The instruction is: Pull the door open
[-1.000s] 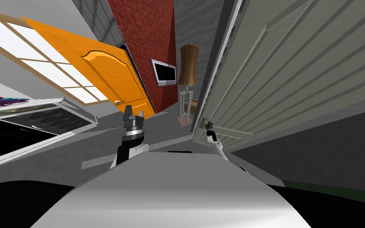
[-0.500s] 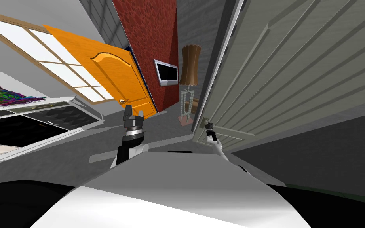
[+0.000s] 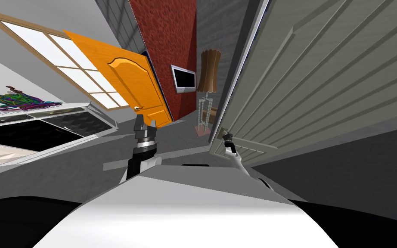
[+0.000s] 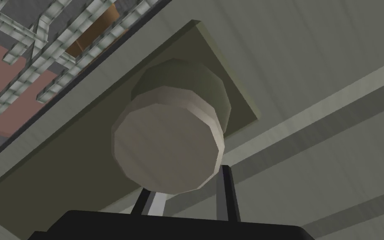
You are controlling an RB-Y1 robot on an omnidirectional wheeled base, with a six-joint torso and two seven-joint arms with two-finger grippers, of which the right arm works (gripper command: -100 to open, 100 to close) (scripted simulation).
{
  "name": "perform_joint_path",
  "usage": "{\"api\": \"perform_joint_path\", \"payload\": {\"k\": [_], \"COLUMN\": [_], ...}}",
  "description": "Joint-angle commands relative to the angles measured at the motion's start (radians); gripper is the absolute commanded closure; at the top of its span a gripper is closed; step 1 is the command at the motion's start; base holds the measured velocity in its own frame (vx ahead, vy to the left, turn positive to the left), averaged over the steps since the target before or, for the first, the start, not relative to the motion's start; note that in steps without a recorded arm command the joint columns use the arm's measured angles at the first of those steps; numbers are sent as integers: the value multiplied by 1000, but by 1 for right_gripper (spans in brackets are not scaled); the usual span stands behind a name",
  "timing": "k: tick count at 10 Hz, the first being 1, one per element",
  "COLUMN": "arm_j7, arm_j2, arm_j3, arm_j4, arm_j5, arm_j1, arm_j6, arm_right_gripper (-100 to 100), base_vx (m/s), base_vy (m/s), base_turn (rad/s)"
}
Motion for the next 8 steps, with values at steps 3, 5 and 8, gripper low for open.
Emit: {"api": "perform_joint_path", "payload": {"k": [3,5,8], "arm_j7": [-71,-116,-191], "arm_j2": [37,57,91], "arm_j3": [4,4,4], "arm_j4": [-26,-39,-60], "arm_j5": [-50,-84,-139], "arm_j1": [2,3,5], "arm_j6": [10,14,20], "arm_right_gripper": [-100,-100,-100], "base_vx": [-75,-93,-89], "base_vy": [21,4,-25], "base_turn": [40,20,30]}}
